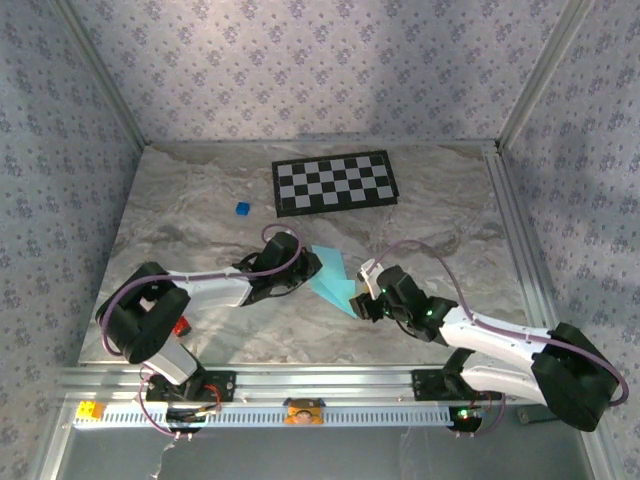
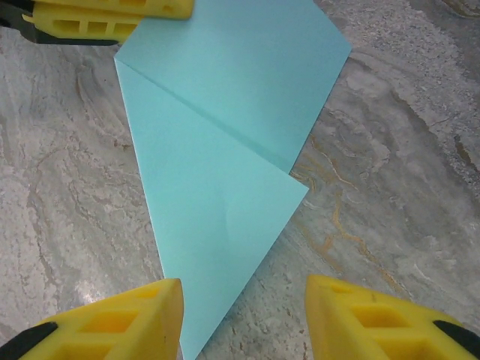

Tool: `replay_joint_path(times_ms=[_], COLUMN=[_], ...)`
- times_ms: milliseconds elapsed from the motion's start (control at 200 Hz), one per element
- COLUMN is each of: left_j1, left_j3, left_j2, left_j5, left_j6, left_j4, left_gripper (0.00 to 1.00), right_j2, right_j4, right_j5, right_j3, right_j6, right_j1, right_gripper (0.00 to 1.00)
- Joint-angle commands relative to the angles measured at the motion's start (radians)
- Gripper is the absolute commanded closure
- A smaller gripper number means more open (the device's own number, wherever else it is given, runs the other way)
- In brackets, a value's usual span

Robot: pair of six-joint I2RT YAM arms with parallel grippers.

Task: Fold a paper plane with a square sheet of paper (pick it up from the middle)
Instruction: Fourth fold the wing at the center of the table.

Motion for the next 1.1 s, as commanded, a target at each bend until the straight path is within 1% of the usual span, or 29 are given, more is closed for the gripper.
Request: replay_joint_path(times_ms=[0,180,275,500,725,830,955,1094], left_j1=[-0.001,-0.001,-0.002,-0.001,-0.003,-0.002,-0.002,-0.002], left_j3=[0.042,0.056,0.057,0.052,0.041,0.038,0.029,0.025], left_j2=[0.015,0.028,0.027,0.02,0.008,0.001,-0.01,-0.017], left_j5=[0.023,0.045,0.045,0.045,0.024,0.02,0.012,0.008], left_j6=[0.014,0.021,0.019,0.008,-0.009,-0.011,-0.012,-0.013], left_j4=[-0.027,-0.022,-0.02,-0.019,-0.017,-0.017,-0.017,-0.02], left_gripper=[0.86,0.86,0.88,0.92,0.94,0.94,0.94,0.94], right_j2=[-0.01,0.008,0.031,0.121,0.231,0.29,0.331,0.34], right_j4=[0.031,0.038,0.053,0.089,0.112,0.11,0.131,0.13], right_j5=[0.029,0.043,0.082,0.221,0.274,0.349,0.373,0.38], right_j3=[-0.01,-0.013,-0.009,0.019,0.077,0.106,0.116,0.113], right_j6=[-0.057,-0.094,-0.114,-0.148,-0.181,-0.17,-0.165,-0.143], right_j1=[0.018,0.047,0.083,0.165,0.207,0.222,0.228,0.228], right_gripper=[0.53,0.53,0.53,0.5,0.5,0.51,0.55,0.57])
